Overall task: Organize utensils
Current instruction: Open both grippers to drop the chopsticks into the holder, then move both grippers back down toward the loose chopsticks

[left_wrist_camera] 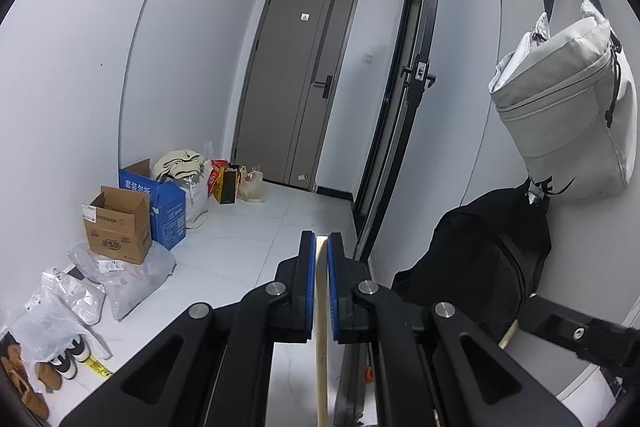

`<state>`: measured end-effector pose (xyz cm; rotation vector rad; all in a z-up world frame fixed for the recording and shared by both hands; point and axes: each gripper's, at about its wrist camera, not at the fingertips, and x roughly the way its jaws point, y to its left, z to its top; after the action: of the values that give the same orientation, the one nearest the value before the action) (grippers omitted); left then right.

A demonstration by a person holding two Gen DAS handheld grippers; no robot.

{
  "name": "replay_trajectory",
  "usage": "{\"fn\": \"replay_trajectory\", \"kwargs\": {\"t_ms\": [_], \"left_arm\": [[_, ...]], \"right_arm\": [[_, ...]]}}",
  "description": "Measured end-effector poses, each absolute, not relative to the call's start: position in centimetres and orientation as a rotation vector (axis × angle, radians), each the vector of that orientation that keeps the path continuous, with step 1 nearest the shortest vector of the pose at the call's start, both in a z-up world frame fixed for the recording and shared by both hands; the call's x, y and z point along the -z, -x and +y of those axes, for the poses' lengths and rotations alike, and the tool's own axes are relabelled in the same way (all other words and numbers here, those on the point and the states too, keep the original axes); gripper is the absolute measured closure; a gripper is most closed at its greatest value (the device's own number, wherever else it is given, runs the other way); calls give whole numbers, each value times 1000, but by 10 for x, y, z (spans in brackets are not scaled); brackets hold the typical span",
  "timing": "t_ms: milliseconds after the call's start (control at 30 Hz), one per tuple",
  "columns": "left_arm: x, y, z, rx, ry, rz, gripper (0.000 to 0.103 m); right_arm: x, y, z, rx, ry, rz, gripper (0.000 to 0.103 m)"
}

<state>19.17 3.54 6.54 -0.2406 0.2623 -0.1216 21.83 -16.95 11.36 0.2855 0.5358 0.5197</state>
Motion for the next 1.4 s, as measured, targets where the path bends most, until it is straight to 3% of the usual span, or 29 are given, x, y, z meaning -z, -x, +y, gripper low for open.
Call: {"fn": "replay_trajectory", "kwargs": {"t_ms": [467, 1233, 1267, 1300, 1367, 1400], "left_arm": [[-55, -175, 20, 146, 169, 183, 101], [-54, -165, 16, 385, 119, 364, 100], [-55, -166, 16, 401, 112, 396, 91], [-55, -168, 16, 414, 116, 426, 75], [-57, -168, 20, 424, 149, 473, 58], [-58, -166, 23, 430, 161, 483, 57]], "right_arm": [[-75, -213, -161, -556, -252, 583, 99], [-60, -210, -160, -598, -261, 656, 97], [-59, -210, -161, -594, -269, 661, 97], [-58, -209, -164, -589, -283, 664, 97], [-58, -209, -171, -588, -320, 668, 97], [-57, -209, -173, -584, -332, 669, 94]]}}
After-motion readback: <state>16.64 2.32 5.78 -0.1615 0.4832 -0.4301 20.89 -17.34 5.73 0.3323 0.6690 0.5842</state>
